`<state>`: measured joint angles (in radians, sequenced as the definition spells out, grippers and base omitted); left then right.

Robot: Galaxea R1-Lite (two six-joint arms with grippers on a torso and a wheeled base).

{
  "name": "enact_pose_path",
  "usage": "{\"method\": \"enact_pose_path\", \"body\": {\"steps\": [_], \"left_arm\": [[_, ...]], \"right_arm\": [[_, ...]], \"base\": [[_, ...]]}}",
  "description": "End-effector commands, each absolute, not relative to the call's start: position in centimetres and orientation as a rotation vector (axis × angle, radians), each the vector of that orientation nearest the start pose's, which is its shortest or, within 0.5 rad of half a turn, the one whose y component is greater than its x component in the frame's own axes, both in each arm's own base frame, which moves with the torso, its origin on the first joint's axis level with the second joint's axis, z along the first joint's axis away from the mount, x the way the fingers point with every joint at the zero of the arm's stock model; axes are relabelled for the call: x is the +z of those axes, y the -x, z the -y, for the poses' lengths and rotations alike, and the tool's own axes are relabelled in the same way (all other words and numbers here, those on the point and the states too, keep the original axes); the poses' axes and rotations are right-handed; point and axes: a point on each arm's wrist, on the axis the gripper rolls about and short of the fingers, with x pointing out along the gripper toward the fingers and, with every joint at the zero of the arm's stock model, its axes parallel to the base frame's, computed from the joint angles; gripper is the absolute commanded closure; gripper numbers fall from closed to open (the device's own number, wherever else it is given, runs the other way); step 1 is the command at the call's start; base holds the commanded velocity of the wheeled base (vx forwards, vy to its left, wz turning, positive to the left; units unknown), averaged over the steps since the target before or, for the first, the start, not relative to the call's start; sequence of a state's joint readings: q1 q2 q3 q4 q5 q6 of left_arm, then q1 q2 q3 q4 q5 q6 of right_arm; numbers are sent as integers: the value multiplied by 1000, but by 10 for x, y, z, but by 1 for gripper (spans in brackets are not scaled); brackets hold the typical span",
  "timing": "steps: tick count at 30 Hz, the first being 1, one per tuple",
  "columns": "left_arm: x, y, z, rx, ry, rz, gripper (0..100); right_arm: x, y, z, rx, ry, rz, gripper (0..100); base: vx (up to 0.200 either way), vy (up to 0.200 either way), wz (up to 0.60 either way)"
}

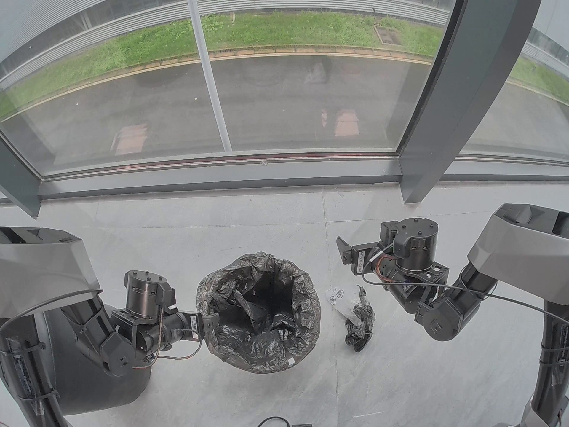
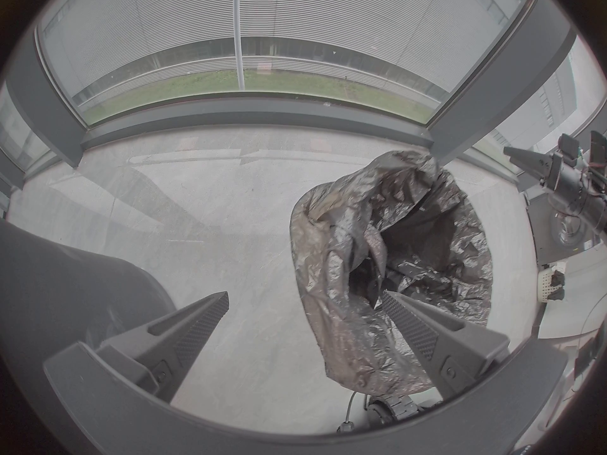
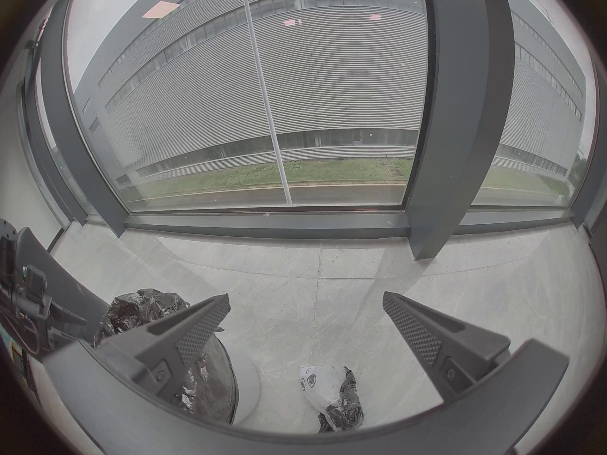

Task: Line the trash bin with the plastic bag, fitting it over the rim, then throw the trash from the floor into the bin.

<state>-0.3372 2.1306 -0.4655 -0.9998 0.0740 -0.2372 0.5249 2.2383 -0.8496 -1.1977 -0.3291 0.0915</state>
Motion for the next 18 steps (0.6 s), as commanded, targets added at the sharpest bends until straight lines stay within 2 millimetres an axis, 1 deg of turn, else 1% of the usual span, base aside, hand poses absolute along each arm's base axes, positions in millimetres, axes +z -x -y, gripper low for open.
{"method": "enact_pose_path", "body": {"steps": [1, 2, 4, 14, 15, 18], "left_arm": [[-8, -285, 96, -143, 73, -729, 0], [-12, -285, 95, -114, 66, -730, 0], [-12, -286, 93, -80, 64, -722, 0], [-3, -278, 86, -23, 62, -706, 0], [1, -274, 81, 0, 76, -701, 0], [7, -269, 78, 14, 108, -692, 0]], "right_arm": [[55, -344, -186, 181, -11, -190, 0], [54, -344, -186, 181, -10, -191, 0], [51, -344, -186, 181, -7, -198, 0], [50, -345, -186, 179, -7, -198, 0], [48, -345, -186, 179, -5, -202, 0], [47, -346, -186, 179, -5, -204, 0]], "base": [[0, 0, 0], [0, 0, 0], [0, 0, 0], [0, 0, 0], [0, 0, 0], [0, 0, 0]]}}
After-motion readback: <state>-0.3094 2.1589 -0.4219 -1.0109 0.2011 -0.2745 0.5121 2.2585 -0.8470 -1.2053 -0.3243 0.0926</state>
